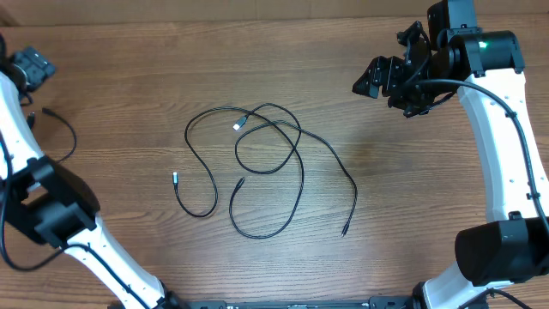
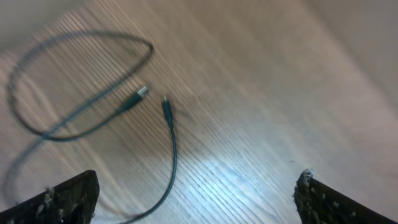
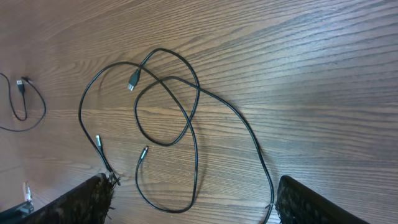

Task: Untangle cables

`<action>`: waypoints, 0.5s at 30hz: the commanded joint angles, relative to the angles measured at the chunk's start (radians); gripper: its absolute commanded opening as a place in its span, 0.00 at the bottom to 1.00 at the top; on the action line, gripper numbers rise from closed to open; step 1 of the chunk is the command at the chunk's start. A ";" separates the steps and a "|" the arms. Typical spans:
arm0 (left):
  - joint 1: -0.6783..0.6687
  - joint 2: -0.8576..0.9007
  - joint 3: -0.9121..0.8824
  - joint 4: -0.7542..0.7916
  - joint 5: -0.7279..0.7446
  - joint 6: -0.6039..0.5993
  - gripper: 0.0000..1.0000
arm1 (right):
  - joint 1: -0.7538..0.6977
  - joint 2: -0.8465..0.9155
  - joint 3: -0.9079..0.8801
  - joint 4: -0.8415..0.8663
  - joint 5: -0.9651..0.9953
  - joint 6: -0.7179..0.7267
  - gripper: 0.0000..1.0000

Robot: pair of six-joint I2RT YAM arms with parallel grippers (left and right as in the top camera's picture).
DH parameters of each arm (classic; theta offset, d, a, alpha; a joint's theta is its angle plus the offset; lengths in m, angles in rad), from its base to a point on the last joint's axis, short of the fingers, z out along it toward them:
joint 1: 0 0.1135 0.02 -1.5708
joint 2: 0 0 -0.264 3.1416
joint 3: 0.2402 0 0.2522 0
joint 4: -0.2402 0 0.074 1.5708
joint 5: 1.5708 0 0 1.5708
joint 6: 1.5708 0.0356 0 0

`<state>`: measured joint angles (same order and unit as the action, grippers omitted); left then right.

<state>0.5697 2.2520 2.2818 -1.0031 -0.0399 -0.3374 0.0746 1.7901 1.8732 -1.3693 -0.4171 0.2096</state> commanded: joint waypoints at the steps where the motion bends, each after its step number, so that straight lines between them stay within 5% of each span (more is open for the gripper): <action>1: 0.001 -0.213 0.013 -0.029 0.011 0.002 1.00 | 0.004 0.003 -0.004 0.007 0.013 0.002 0.83; 5: -0.023 -0.349 0.013 -0.127 0.161 0.108 0.92 | 0.004 0.003 -0.004 0.014 0.013 0.001 0.84; 15: -0.265 -0.480 0.011 -0.465 0.277 0.187 0.83 | 0.004 0.003 -0.004 0.021 0.013 0.001 0.84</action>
<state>0.3721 1.7481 2.2963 -1.4086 0.1818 -0.1993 0.0746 1.7901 1.8725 -1.3537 -0.4110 0.2092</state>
